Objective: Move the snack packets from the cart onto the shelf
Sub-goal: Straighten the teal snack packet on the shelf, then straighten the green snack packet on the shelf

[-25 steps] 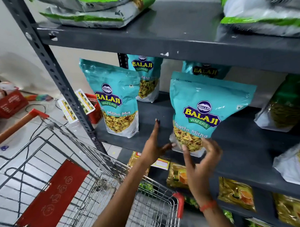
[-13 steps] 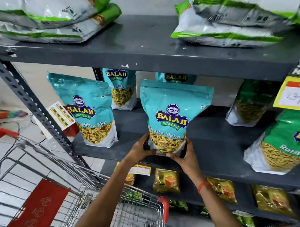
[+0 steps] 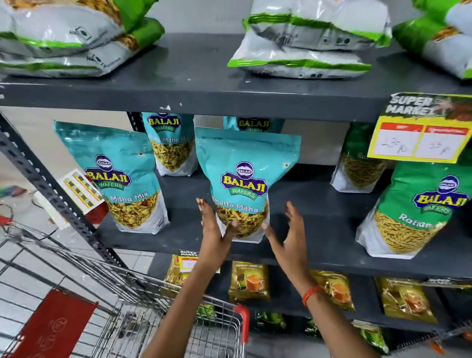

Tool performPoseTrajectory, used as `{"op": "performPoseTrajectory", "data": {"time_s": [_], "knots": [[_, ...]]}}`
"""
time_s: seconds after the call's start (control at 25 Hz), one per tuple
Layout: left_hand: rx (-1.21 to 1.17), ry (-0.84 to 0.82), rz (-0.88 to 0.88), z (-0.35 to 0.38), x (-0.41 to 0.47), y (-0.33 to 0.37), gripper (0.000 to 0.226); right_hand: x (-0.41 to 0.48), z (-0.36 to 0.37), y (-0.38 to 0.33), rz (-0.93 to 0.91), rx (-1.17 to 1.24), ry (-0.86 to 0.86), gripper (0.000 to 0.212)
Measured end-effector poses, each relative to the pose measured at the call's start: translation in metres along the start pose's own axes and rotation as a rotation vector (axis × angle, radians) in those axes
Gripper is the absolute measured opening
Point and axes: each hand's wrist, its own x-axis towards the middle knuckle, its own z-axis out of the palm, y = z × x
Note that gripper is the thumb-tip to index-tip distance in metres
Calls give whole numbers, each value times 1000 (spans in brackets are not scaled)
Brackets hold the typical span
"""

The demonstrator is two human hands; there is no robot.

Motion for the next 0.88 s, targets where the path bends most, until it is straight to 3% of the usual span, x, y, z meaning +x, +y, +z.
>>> {"op": "performPoseTrajectory", "data": {"time_s": [0.16,0.28,0.4,0.48,0.6,0.72,0.8,0.88], "knots": [[169,271,146,51,-30,30,68,0,-31,-7,-173,-68,93,53],[258,287,252,101,-46,55,65,-4,-68,6,-256,-114,107,47],[174,137,290,154,-46,81,69,-14,-117,25,-302,-119,215,41],[22,-52,200,188,-43,96,80,-19,-154,48,-271,-105,335,45],[28,-341,0,229,-32,106,93,-15,-215,103,-28,-32,432,81],[84,-506,-59,255,-16,103,94,2,-258,137,254,127,181,108],[32,-518,-72,265,-9,101,85,14,-272,142,314,164,-39,104],[-26,-493,-93,269,-6,97,72,22,-276,147,308,119,-95,94]]}}
